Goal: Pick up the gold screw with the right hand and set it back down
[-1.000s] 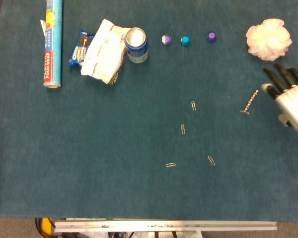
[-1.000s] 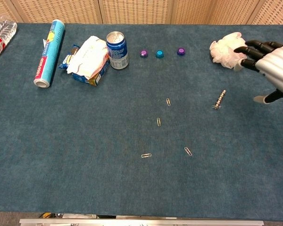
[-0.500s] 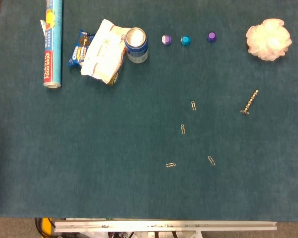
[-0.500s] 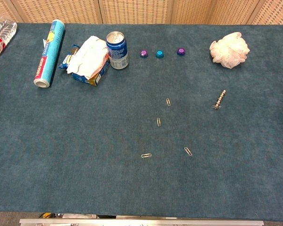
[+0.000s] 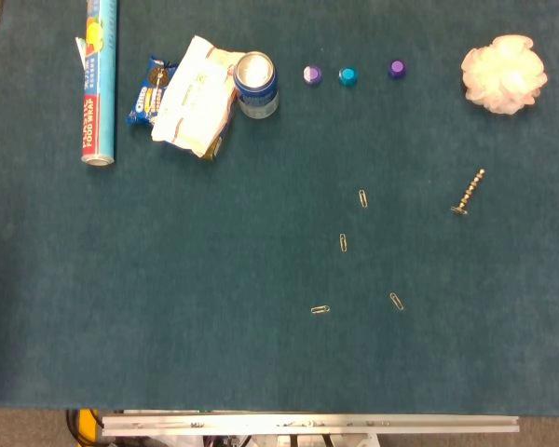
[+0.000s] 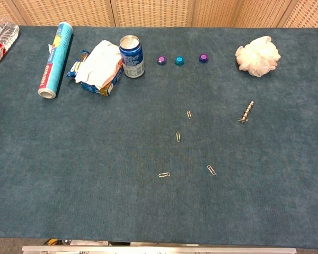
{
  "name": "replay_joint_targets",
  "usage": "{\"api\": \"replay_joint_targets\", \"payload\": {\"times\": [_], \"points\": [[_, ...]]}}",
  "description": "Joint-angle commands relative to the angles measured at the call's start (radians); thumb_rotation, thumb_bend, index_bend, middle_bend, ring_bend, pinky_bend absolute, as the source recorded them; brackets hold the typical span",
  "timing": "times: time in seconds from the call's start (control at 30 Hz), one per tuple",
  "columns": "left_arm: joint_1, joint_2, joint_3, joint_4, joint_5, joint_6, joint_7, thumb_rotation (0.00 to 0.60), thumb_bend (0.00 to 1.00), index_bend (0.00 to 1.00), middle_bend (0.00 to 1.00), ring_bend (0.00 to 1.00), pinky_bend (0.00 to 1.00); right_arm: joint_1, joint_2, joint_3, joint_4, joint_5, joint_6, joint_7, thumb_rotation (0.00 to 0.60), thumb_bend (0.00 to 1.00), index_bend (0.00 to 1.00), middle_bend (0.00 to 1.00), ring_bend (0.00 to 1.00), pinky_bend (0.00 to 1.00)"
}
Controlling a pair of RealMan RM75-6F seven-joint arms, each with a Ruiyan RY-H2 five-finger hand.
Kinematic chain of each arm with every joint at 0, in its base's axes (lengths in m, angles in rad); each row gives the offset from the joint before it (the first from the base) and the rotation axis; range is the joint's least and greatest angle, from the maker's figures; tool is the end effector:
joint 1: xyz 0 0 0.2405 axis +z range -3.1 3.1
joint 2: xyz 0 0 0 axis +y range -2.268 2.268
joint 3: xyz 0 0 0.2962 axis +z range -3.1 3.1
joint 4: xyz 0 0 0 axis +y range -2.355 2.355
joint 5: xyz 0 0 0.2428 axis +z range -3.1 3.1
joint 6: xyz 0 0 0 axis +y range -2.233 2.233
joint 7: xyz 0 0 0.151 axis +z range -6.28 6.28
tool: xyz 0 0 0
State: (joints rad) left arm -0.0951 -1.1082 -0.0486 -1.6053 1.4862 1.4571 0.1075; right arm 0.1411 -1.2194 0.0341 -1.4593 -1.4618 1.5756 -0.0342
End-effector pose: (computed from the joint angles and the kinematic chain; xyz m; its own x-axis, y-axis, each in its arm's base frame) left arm -0.3640 0.1974 0.1482 0.5055 0.0253 0.8625 0.8628 -0.0067 -0.5055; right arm -0.3729 -0.2127 0.1381 0.4673 0.1015 0.8782 -0.8823 -0.0104 0.4707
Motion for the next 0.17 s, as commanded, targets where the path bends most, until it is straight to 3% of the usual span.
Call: {"api": "replay_joint_targets", "payload": {"times": [0.03, 0.17], "points": [[-0.003, 0.002, -0.002, 0.001, -0.005, -0.005, -0.005, 0.6, 0.08, 0.38, 0.3, 0.23, 0.41, -0.01, 0.005, 0.018, 0.016, 0.013, -0.002, 0.035, 0.6, 0.06, 0.31, 0.14, 0.0, 0.18], [-0.005, 0.004, -0.001, 0.0, -0.008, -0.009, -0.007, 0.6, 0.08, 0.38, 0.3, 0.23, 0.41, -0.01, 0.01, 0.021, 0.016, 0.004, -0.015, 0.04, 0.6, 0.06, 0.31, 0.14, 0.0, 0.18]]}}
